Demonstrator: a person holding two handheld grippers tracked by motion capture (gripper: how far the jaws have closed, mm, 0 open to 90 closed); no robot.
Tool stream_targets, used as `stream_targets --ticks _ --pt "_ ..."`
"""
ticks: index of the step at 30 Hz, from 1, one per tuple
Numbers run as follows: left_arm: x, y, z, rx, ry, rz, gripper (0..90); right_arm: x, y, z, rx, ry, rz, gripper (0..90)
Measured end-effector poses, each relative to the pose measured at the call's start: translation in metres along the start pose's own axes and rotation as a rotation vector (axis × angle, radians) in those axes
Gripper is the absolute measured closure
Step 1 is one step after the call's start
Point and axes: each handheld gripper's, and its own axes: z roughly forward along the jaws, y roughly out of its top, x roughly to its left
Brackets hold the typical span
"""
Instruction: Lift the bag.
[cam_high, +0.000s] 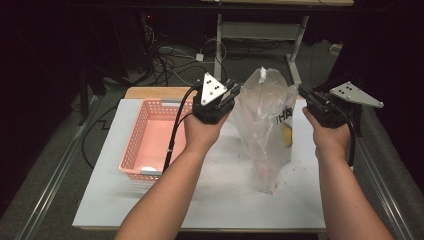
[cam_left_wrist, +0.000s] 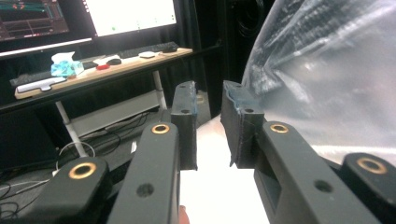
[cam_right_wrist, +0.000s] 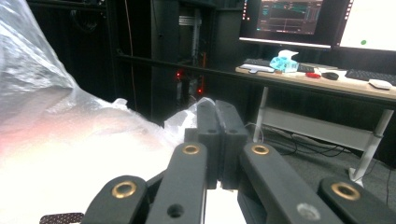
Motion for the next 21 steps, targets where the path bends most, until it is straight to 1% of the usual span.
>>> stream_targets --ticks 3,5,8,9,12,13,15,16,21 --pt "0.003 -0.010 -0.006 0.018 -0.003 -0.011 70.6 0.001 0.000 0.000 0.000 -0.003 -0.003 90.0" --pt "0.002 -0.016 -0.009 0.027 -0.008 -0.022 67.1 0.002 0.000 -0.001 0.002 0.000 -0.003 90.0" --pt "0.001 -0.026 -0.013 0.064 -0.016 -0.029 58.6 0.003 -0.002 -0.004 0.003 0.002 -0.003 90.0" --pt "0.001 -0.029 -0.014 0.075 -0.020 -0.030 56.1 0.003 -0.003 -0.004 0.005 0.004 -0.007 88.3" --pt "0.001 -0.037 -0.015 0.108 -0.033 -0.045 49.1 0.002 -0.005 -0.005 0.012 0.019 0.002 84.9" --pt "0.001 -0.039 -0.015 0.118 -0.041 -0.062 48.5 0.002 -0.006 -0.005 0.013 0.022 -0.001 83.8" --pt "0.002 -0.042 -0.016 0.131 -0.046 -0.075 46.1 0.004 -0.006 -0.005 0.018 0.031 0.004 82.8" --pt "0.003 -0.043 -0.017 0.139 -0.049 -0.077 45.4 0.004 -0.006 -0.005 0.019 0.034 -0.004 82.0" --pt "0.003 -0.047 -0.022 0.145 -0.071 -0.091 41.3 0.008 -0.006 -0.006 0.022 0.054 -0.010 77.0"
